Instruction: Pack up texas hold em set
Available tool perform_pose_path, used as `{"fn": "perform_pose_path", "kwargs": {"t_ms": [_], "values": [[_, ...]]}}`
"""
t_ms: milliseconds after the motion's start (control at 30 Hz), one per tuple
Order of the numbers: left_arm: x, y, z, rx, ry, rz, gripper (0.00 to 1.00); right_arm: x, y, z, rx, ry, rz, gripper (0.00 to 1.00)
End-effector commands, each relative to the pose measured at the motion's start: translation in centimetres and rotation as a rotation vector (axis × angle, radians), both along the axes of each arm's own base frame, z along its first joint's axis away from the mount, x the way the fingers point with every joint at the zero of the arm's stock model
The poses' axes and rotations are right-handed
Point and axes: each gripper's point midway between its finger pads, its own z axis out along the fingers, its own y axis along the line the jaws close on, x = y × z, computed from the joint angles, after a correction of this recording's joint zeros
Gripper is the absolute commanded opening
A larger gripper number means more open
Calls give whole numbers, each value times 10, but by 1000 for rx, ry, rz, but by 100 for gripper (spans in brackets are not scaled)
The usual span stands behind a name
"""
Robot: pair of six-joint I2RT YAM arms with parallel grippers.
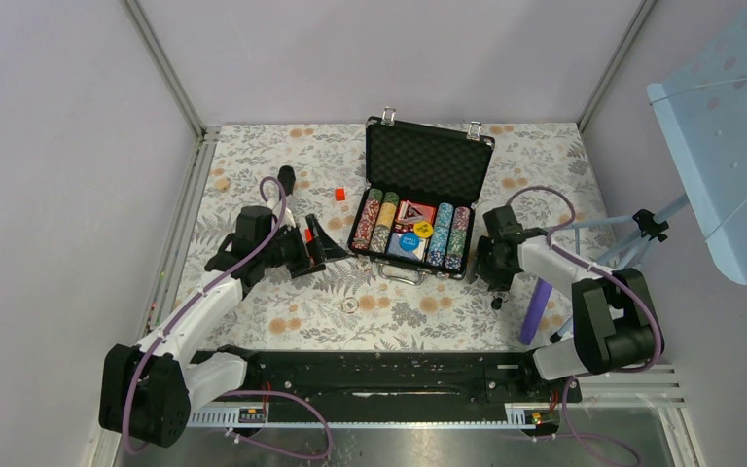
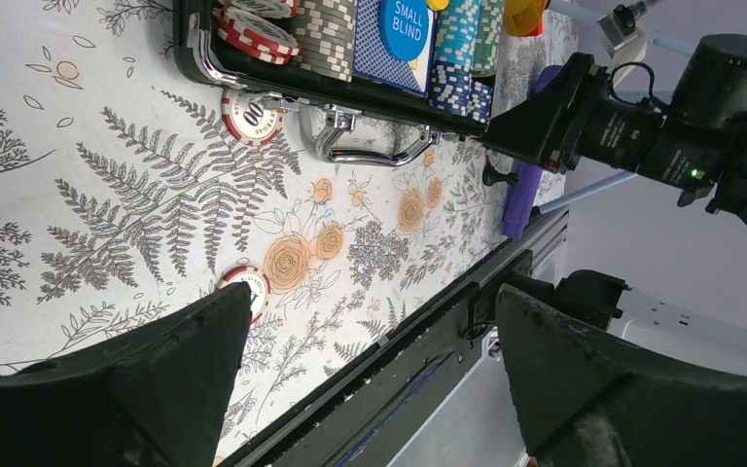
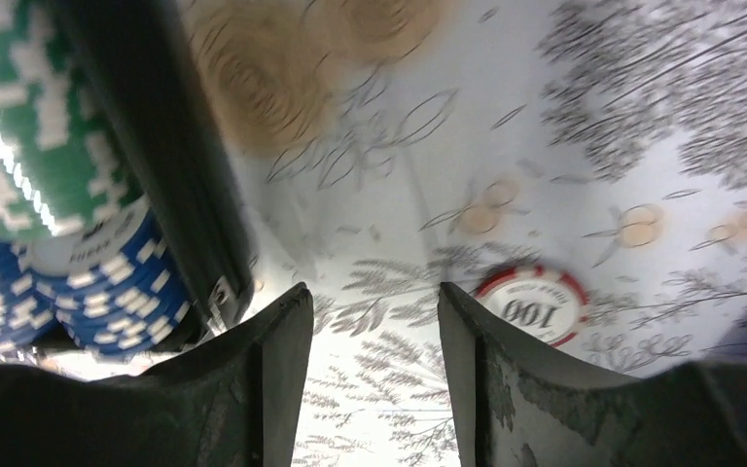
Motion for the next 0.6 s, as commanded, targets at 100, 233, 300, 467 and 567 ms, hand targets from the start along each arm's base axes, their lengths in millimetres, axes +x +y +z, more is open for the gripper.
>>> {"fn": "perform_pose_path", "kwargs": {"t_ms": [100, 233, 300, 467, 567], "values": [[7, -4, 20, -32, -69, -17, 94, -24, 40, 2, 34, 11, 80, 57], [6, -3, 21, -33, -71, -17, 94, -16, 33, 14, -22, -55, 79, 58], [5, -3, 22, -30, -73, -17, 94, -8, 17, 27, -98, -101, 65, 59], [4, -2, 24, -27, -79, -16, 94, 5, -19, 43, -113, -104, -2, 60], [4, -2, 24, -26, -78, -17, 95, 0, -32, 36, -120, -80, -16, 60]]}}
